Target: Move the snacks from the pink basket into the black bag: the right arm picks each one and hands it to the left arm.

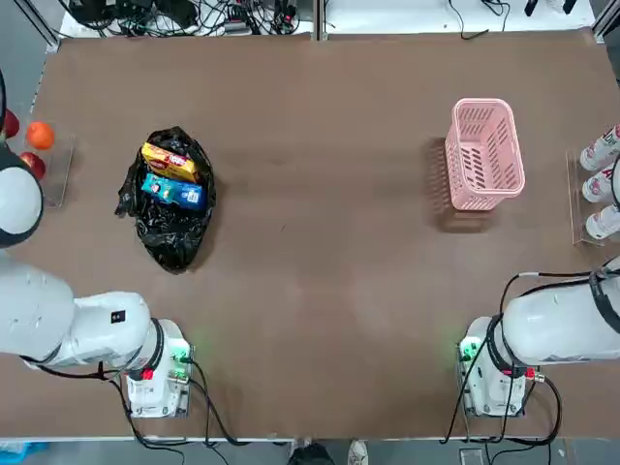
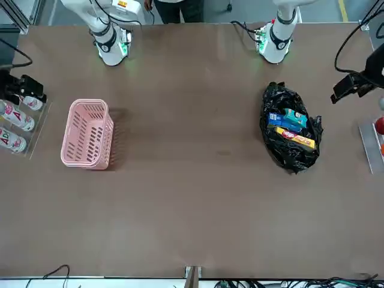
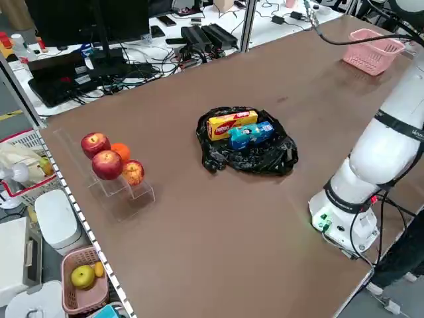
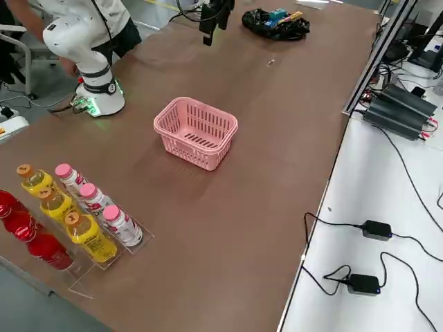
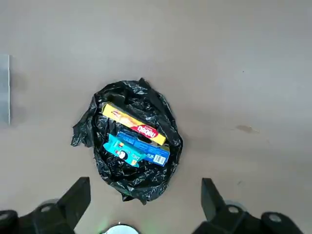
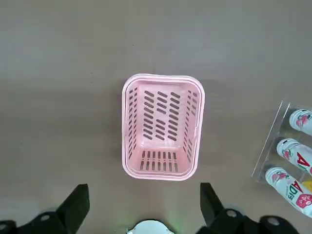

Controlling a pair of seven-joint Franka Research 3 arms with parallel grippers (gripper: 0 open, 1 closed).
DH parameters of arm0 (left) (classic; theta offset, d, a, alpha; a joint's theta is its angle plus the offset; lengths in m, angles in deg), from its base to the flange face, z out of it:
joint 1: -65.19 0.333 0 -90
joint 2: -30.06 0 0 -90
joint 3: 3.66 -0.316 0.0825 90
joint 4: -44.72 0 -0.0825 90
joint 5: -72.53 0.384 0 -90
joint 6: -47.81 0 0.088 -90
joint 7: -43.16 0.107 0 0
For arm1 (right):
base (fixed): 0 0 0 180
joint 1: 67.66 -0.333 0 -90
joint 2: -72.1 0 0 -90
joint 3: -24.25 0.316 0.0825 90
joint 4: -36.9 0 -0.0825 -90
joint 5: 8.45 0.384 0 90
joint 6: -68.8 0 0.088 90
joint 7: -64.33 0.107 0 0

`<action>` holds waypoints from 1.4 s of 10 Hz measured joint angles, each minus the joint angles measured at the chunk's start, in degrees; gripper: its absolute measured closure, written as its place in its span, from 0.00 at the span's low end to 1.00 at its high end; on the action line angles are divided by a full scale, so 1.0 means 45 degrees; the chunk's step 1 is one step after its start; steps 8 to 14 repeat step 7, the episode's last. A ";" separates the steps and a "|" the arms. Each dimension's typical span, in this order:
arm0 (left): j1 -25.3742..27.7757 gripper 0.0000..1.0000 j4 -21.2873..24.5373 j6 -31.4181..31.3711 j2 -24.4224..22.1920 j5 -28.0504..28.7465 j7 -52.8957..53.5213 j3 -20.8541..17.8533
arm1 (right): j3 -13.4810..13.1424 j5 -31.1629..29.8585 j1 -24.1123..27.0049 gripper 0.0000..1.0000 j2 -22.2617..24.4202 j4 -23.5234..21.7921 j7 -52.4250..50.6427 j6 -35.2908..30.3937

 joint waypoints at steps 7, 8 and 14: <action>-0.0296 0.00 -0.0515 0.0966 -0.0162 0.0000 0.1087 -0.0093 | 0.0018 -0.0002 0.0067 0.00 0.0685 -0.1273 0.0881 0.1058; -0.0296 0.00 -0.0515 0.0966 -0.0162 0.0000 0.1087 -0.0093 | 0.0018 -0.0002 0.0067 0.00 0.0685 -0.1273 0.0881 0.1058; -0.0296 0.00 -0.0515 0.0966 -0.0162 0.0000 0.1087 -0.0093 | 0.0018 -0.0002 0.0067 0.00 0.0685 -0.1273 0.0881 0.1058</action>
